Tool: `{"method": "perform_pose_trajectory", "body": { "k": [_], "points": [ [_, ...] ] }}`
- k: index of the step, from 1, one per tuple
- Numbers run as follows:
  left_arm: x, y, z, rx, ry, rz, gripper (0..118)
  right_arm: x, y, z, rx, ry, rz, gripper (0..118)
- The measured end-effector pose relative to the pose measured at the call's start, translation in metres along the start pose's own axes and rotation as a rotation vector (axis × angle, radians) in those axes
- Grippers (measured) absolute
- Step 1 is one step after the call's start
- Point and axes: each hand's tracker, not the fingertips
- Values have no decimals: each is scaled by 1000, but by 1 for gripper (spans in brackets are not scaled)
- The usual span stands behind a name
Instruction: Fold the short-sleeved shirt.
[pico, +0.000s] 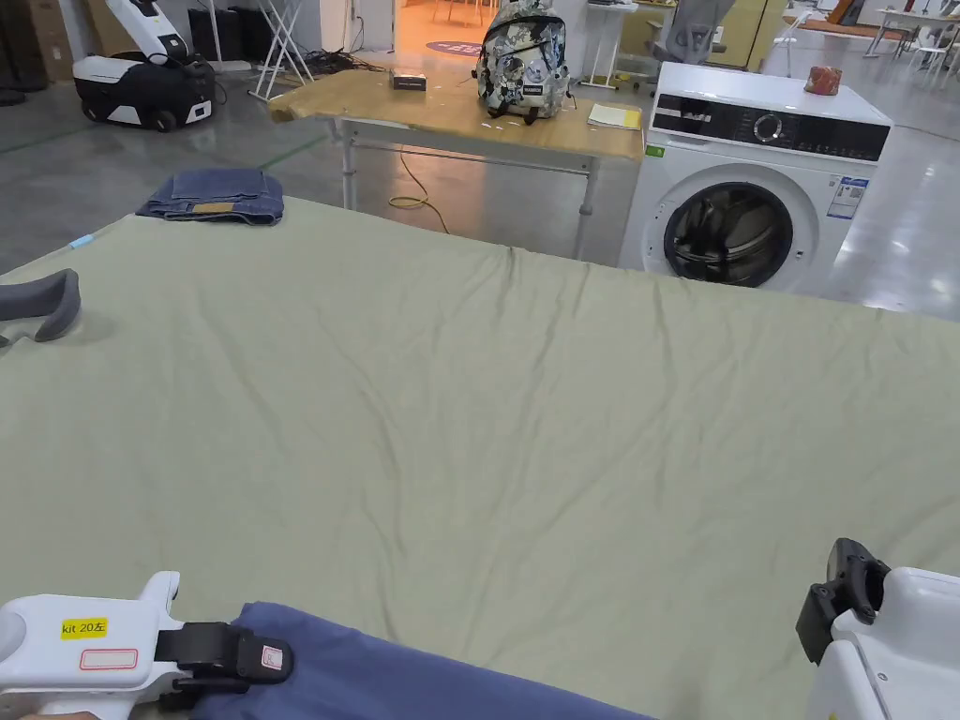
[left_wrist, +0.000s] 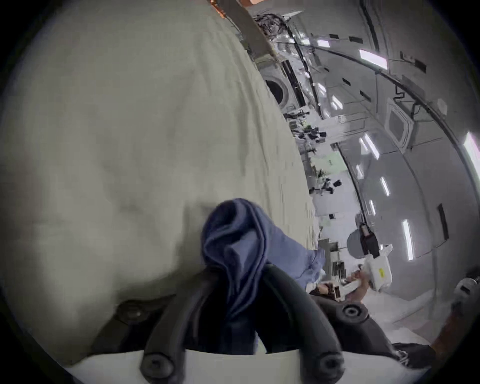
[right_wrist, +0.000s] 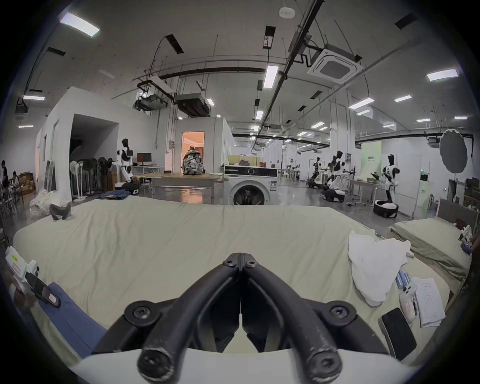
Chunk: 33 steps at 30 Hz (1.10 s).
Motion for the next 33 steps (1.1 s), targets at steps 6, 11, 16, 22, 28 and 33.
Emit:
{"method": "perform_pose_trajectory", "body": {
  "k": [6,11,16,22,28,33],
  "points": [
    [32,-6,16,30,50,-55,4,-1,-2,-1,-11,11,12,0],
    [58,8,44,79,101,-132,4,2,0,-1,-6,14,20,0],
    [68,30,93,136,217,-139,4,5,4,0,3,16,22,0],
    [97,21,107,142,287,-141,4,4,5,-2,7,26,21,0],
    [128,11,89,94,120,-134,4,3,5,-2,9,33,16,0],
    [165,-9,48,36,-33,-120,4,6,5,0,9,31,10,0]
  ]
}}
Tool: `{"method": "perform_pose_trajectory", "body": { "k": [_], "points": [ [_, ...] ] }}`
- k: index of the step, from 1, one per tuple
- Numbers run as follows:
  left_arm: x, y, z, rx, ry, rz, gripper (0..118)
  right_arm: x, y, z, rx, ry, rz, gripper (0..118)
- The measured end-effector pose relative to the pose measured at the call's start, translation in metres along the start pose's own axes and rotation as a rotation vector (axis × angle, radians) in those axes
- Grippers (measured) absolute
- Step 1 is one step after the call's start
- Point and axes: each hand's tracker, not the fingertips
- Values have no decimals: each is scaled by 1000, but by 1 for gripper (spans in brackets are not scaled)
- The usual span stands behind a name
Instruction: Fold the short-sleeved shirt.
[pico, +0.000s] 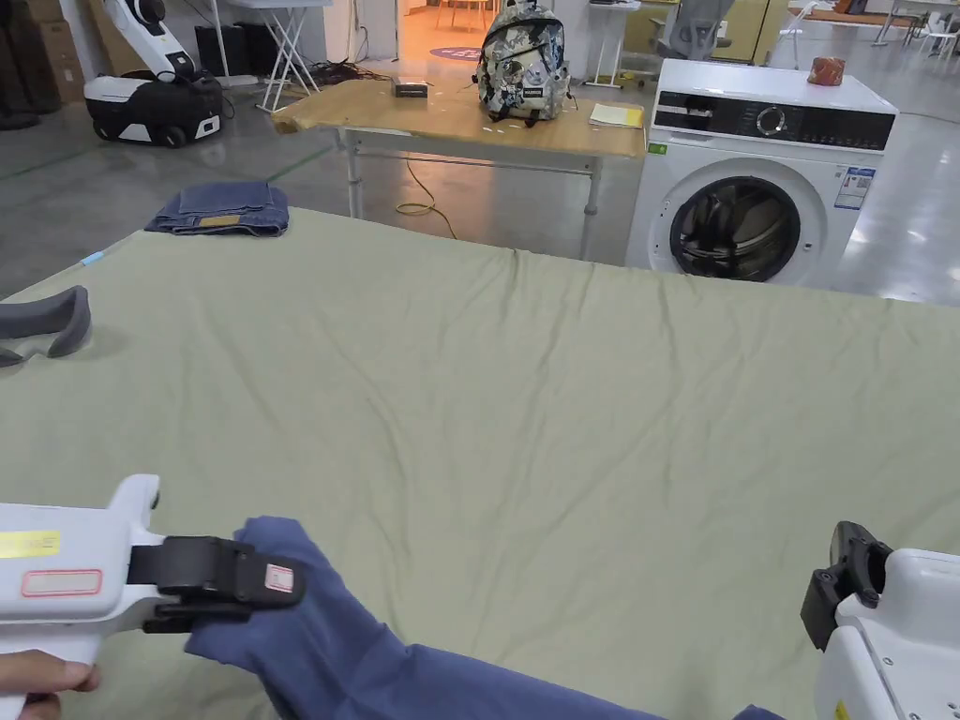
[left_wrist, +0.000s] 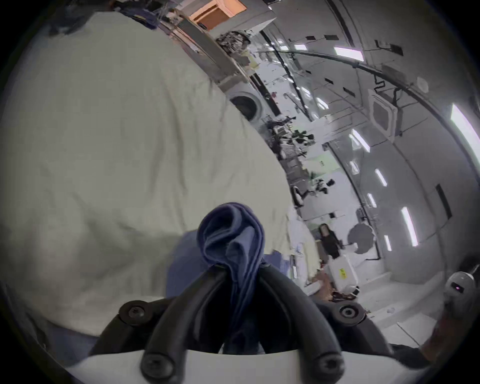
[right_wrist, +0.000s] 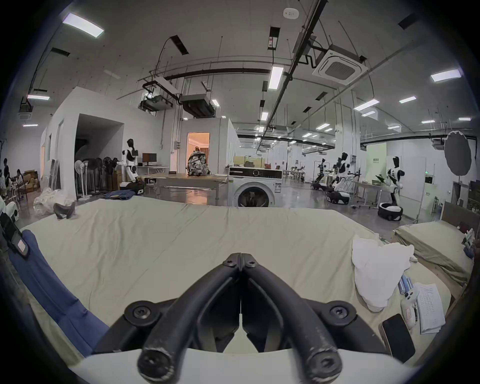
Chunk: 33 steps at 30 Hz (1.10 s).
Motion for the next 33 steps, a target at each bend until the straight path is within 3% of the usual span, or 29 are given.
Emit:
{"method": "perform_pose_trajectory", "body": {
  "k": [5,15,24,26,29,33],
  "points": [
    [11,-11,-59,-70,13,-27,4,5,-1,3,-3,-9,-4,0],
    [1,-58,-194,-264,237,-7,4,20,-8,7,-25,-42,-17,0],
    [6,-69,-217,-251,389,-158,6,25,-12,9,-40,-54,-18,0],
    [9,-67,-214,-256,376,-166,16,24,-12,9,-45,-48,-17,0],
    [13,-64,-205,-266,287,-134,54,22,-13,10,-50,-41,-15,0],
    [20,-55,-183,-250,255,-153,60,23,-13,13,-51,-38,-6,0]
  ]
}}
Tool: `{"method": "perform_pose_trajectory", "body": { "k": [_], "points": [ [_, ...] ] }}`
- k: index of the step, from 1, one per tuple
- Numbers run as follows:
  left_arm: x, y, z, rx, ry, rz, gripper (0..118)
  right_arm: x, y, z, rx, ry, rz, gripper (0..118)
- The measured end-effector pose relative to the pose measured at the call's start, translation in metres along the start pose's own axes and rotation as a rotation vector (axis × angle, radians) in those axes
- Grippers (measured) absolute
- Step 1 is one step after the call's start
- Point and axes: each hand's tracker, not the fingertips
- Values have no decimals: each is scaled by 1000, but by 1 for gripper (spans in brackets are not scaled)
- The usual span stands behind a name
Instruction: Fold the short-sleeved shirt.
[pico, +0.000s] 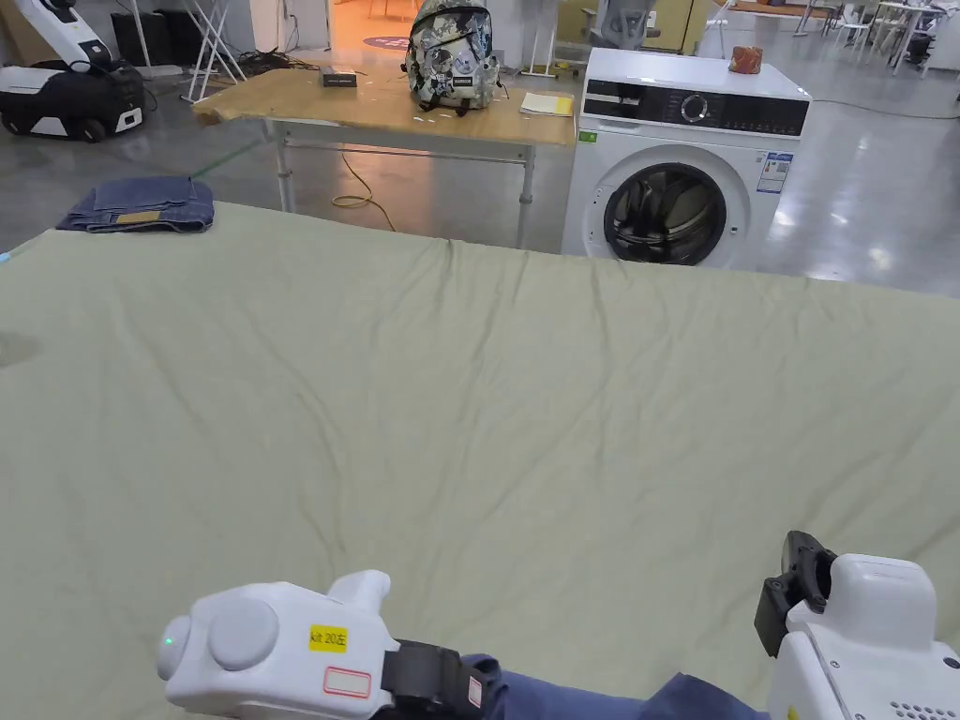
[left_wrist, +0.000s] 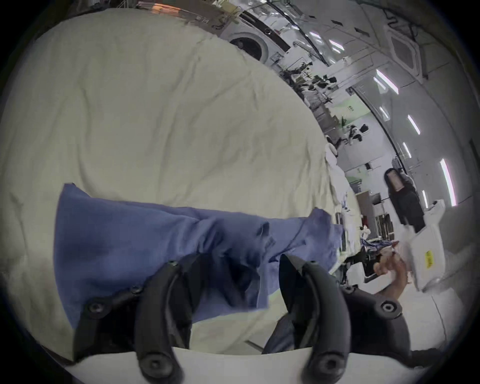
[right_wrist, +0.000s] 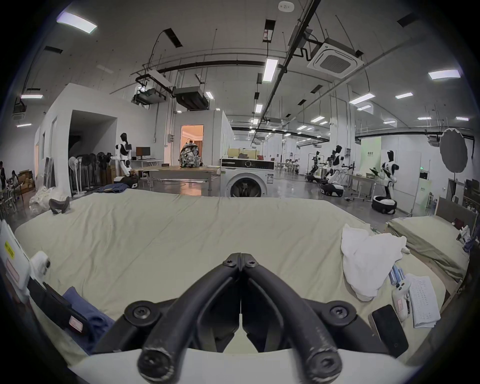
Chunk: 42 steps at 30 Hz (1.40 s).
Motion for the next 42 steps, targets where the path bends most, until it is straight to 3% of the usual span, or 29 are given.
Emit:
{"method": "perform_pose_trajectory", "body": {
  "k": [3,5,6,11,15,19,32,34,37,40,42],
  "points": [
    [-10,3,14,39,-23,12,55,2,-1,1,-3,-2,-8,0],
    [0,-2,23,53,-9,15,22,3,-2,1,-9,-2,-13,0],
    [-3,-2,20,53,-4,19,11,4,-4,1,-11,-3,-14,0],
    [1,-9,-14,-10,55,37,10,5,-9,0,-25,-2,-25,0],
    [8,-14,-44,-40,-56,47,8,6,-12,0,-34,-4,-25,0],
    [10,-16,-61,-30,-58,8,8,9,-13,0,-38,-10,-32,0],
    [0,-22,-31,-7,-284,61,9,8,-15,0,-41,-6,-46,0],
    [-2,-18,-12,8,-282,45,16,7,-14,0,-40,-6,-47,0],
    [-25,-4,27,97,-234,13,42,7,-12,1,-32,-2,-46,0],
    [-61,4,65,162,-156,45,81,7,-10,1,-27,2,-40,0],
    [-87,6,84,194,-112,82,81,6,-9,1,-25,4,-36,0]
  ]
}}
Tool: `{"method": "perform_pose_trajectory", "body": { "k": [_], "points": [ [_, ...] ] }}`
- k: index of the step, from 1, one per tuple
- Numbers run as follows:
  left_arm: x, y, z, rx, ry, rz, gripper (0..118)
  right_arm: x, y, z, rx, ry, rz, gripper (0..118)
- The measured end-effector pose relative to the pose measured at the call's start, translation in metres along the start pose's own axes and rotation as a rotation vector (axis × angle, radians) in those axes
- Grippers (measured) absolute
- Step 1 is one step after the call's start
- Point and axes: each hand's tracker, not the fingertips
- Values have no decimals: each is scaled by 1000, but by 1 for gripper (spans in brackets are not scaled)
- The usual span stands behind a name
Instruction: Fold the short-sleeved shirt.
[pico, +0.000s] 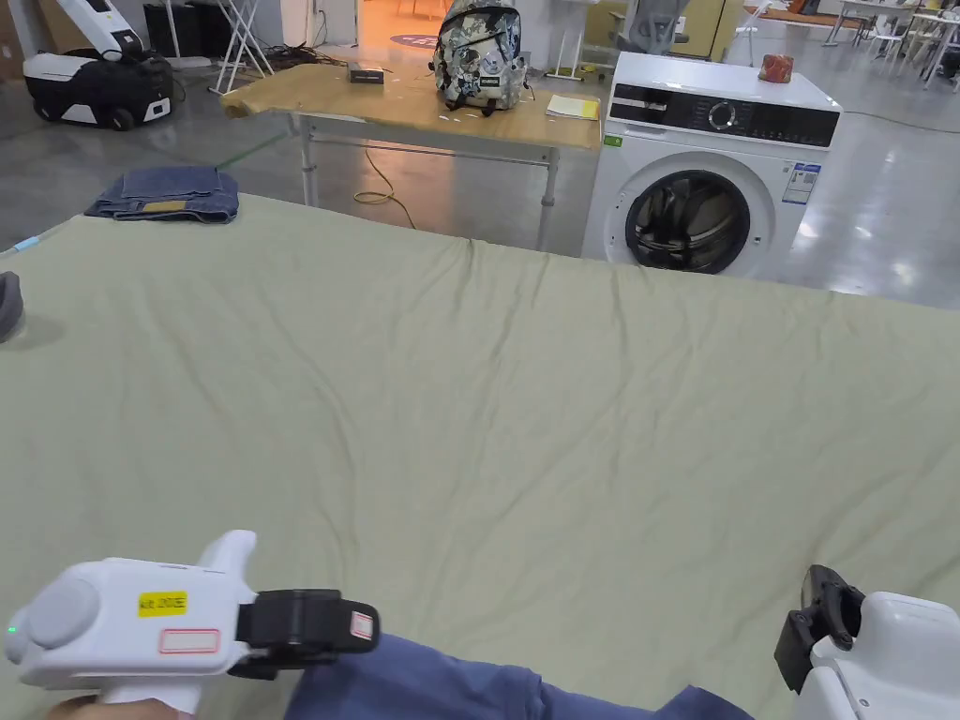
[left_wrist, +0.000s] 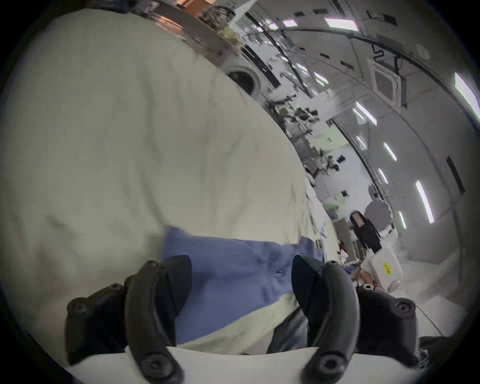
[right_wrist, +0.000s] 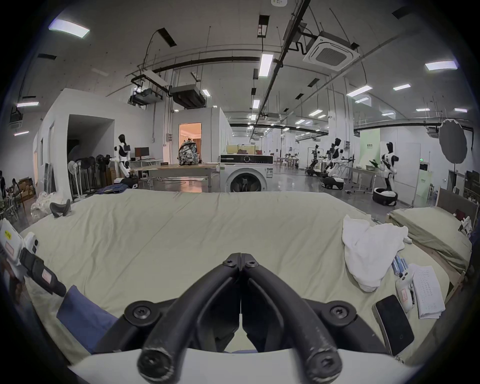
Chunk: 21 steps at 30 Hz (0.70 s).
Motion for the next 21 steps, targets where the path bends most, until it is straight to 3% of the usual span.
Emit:
{"method": "perform_pose_trajectory", "body": {
  "k": [7,13,14,15,17,18,21],
  "points": [
    [-55,-4,-2,-100,-6,140,81,-2,-5,-3,-18,3,-4,0],
    [-53,-23,-42,-121,-246,178,81,-5,-7,-4,-34,1,-7,0],
    [-69,-21,-47,-121,-265,188,76,-5,-7,-4,-35,2,-7,0],
    [-69,-23,-52,-119,-264,189,63,-5,-6,-4,-34,1,-6,0],
    [-67,-26,-59,-117,-128,132,11,-6,-6,-4,-33,0,-4,0],
    [-59,-32,-61,-127,-91,104,7,-6,-6,-3,-33,1,-5,0],
    [-59,-32,-50,-83,-189,186,6,-6,-4,-4,-32,2,-1,0]
  ]
}}
